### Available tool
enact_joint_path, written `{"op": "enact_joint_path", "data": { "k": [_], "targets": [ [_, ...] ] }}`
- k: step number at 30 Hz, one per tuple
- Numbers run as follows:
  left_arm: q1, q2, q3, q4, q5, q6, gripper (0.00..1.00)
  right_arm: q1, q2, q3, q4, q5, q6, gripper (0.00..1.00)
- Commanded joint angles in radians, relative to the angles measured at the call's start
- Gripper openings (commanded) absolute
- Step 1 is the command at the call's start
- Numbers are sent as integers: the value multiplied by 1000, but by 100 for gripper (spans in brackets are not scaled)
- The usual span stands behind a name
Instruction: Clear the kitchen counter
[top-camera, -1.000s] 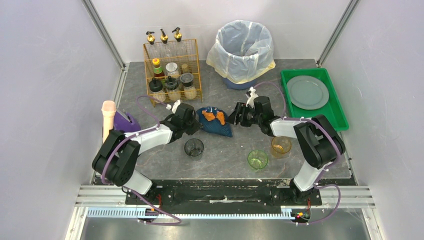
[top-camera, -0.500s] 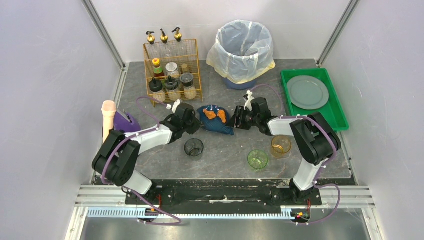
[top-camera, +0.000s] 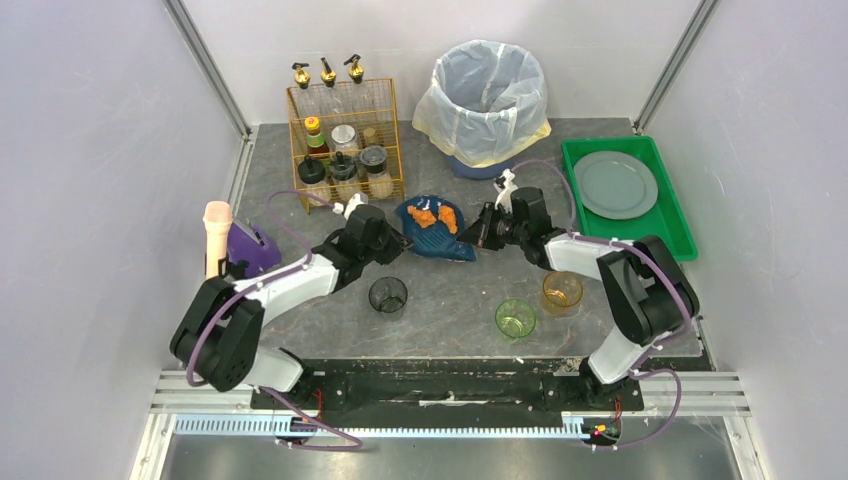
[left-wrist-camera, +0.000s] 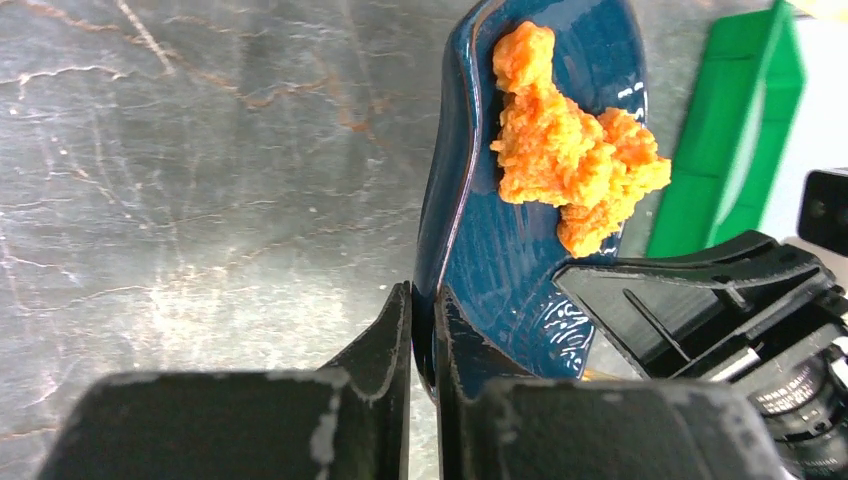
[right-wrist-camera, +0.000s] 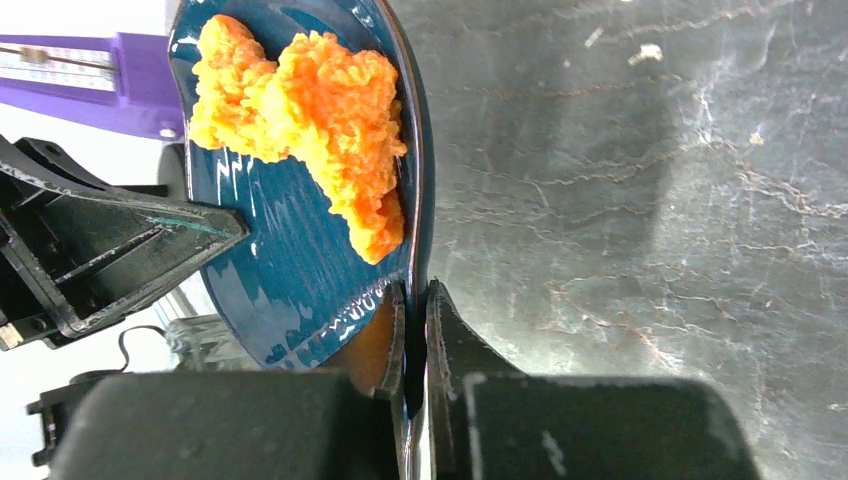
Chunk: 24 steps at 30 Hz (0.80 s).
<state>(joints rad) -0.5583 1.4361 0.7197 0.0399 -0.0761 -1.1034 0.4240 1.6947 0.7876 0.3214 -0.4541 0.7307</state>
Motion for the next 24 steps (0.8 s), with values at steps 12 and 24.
{"op": "enact_joint_path", "data": {
  "k": [12, 24],
  "targets": [
    [7, -328, 208, -288, -89, 301, 66, -44, -256, 157, -205, -89, -44, 0],
    [43, -518, 460, -753, -258, 768, 86, -115, -258, 537, -627, -112, -152, 0]
  ]
}}
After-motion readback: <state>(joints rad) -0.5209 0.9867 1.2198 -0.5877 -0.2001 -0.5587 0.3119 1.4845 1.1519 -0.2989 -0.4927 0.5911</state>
